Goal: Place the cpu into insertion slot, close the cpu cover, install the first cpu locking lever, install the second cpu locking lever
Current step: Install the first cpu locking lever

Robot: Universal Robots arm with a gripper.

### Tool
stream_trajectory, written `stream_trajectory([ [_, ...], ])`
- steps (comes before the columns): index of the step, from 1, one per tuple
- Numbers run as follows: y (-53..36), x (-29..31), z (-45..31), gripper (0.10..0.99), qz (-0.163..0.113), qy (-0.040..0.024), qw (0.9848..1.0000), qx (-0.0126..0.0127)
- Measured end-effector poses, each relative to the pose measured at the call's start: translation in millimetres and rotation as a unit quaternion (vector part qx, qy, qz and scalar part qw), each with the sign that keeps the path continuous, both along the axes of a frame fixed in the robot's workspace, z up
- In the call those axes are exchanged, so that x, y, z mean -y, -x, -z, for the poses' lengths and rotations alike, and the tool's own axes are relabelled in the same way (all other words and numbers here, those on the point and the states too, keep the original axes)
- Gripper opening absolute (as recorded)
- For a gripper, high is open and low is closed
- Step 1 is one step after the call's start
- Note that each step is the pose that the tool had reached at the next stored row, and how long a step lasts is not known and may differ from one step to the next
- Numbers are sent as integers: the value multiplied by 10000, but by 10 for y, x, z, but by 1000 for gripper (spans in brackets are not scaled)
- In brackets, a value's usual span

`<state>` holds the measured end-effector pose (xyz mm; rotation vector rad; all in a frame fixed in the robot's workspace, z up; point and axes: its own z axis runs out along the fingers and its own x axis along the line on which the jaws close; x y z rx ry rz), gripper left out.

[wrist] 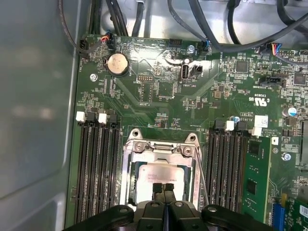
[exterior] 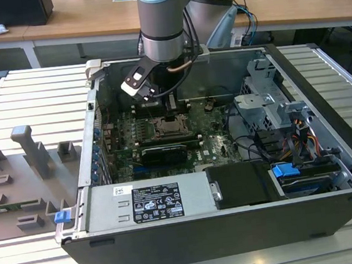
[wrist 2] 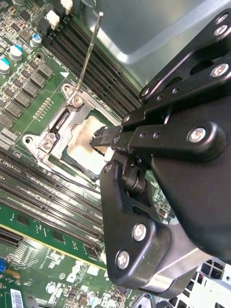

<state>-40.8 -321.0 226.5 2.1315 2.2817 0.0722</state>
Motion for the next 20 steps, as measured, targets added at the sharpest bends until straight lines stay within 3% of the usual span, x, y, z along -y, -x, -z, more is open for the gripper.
stream_trajectory([
  [9,0,0,-96,106,0,0,10000,0],
  [20,0,0,-162,106,1,0,10000,0],
])
